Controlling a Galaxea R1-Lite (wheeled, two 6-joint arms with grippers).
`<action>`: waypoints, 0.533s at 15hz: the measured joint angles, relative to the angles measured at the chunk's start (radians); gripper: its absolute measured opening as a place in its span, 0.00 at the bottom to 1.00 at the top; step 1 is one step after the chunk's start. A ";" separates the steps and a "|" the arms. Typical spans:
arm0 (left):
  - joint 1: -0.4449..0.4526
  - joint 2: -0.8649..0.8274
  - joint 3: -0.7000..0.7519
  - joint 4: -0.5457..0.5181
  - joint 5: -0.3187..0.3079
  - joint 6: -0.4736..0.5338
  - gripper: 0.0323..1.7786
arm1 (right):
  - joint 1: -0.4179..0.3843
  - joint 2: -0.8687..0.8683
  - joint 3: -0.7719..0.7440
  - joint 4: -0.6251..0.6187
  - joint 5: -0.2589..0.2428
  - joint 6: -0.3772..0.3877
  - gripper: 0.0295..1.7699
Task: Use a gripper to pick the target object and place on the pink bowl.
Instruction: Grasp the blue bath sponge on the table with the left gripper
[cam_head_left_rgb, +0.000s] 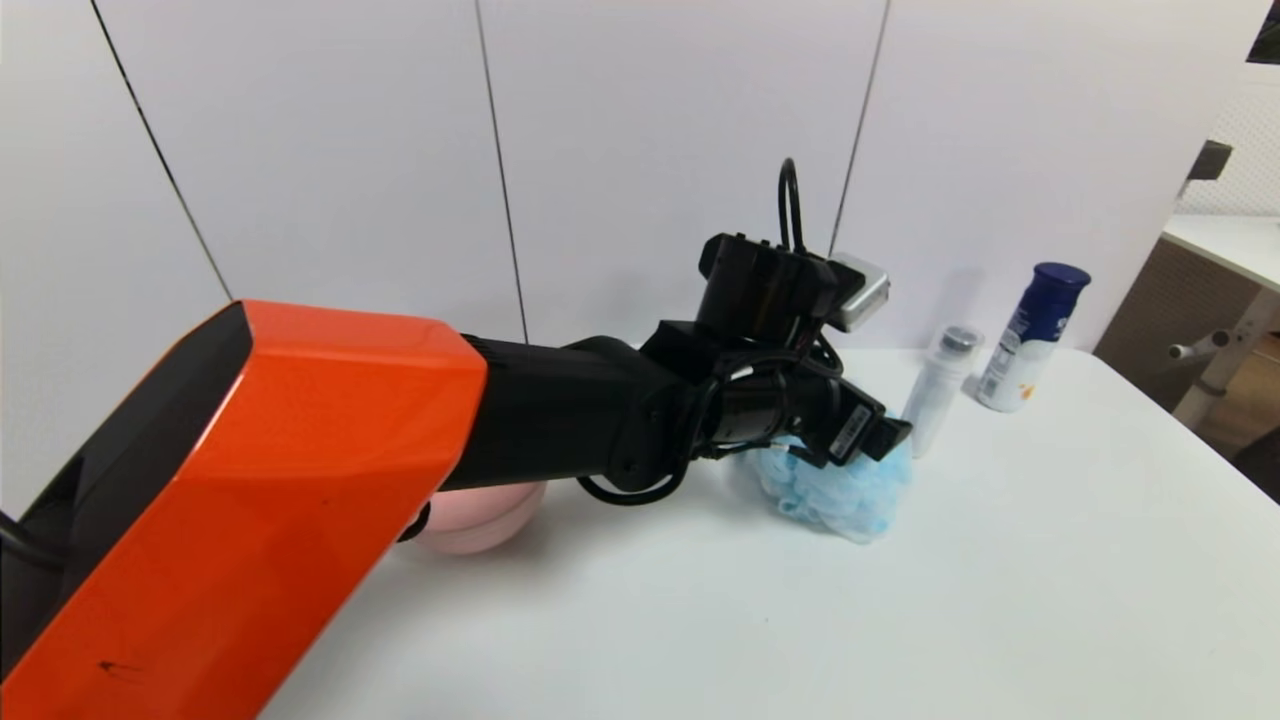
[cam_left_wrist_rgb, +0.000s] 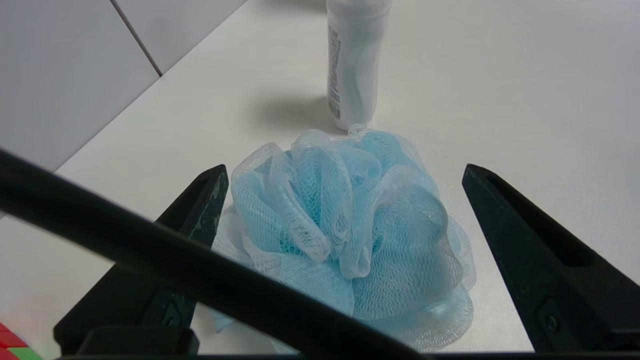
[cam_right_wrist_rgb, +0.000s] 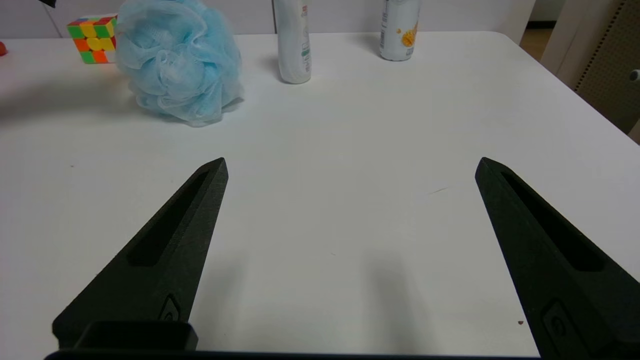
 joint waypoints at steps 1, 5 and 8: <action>-0.001 0.012 -0.008 0.002 -0.001 -0.001 0.95 | 0.000 0.000 0.000 0.000 0.000 0.000 0.97; -0.002 0.057 -0.014 0.000 -0.001 -0.011 0.95 | 0.000 0.000 0.000 0.000 0.000 0.000 0.97; -0.005 0.095 -0.015 -0.004 0.000 -0.032 0.95 | 0.000 0.000 0.000 0.000 0.000 0.000 0.97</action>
